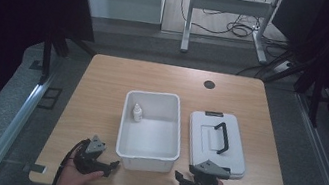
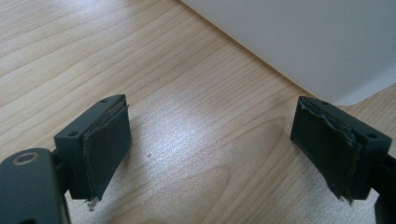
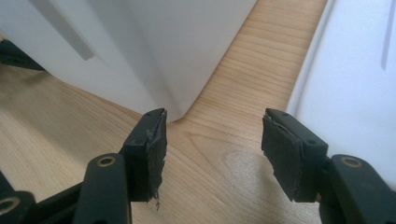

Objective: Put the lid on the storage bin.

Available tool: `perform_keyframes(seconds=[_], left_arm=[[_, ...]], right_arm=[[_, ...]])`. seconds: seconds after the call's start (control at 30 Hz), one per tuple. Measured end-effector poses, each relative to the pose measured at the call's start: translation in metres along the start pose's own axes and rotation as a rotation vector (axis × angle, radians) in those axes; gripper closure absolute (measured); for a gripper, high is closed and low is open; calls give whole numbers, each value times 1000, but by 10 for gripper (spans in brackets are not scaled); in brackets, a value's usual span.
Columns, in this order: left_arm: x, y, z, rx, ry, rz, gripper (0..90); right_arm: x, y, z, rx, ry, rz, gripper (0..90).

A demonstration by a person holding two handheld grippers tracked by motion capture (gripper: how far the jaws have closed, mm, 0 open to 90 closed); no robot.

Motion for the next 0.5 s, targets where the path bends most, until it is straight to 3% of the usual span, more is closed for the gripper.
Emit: perform_keyframes(seconds=[0.5], left_arm=[[0, 0, 0, 1, 1, 1, 122]], right_arm=[[12, 6, -2, -35, 29, 24, 409]])
Point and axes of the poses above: each handheld gripper's, and its own axes: x roughly backward along the jaws, y roughly out of its top, z roughly to its left, the point moved 1 cm from there along -x, roughly forward along the jaws, and after that the axes turned 14 degrees about y, right-handed, at the moved point
